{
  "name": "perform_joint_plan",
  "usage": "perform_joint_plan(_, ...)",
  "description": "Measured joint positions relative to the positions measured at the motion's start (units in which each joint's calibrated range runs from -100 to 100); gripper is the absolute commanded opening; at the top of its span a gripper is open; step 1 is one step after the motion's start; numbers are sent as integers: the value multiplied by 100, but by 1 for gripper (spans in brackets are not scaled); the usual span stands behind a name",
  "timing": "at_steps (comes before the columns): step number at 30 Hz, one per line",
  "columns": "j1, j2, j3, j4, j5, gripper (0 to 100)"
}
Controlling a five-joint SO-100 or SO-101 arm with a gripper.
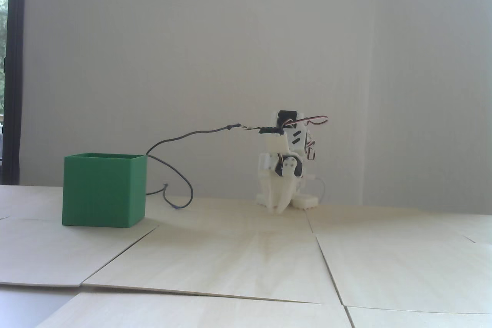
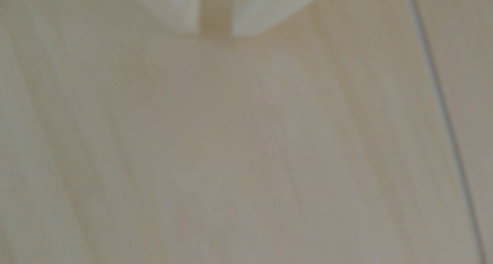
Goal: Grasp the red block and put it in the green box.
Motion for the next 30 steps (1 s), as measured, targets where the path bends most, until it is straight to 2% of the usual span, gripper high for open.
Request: perform_joint_plan(30,0,-33,0,0,0,2)
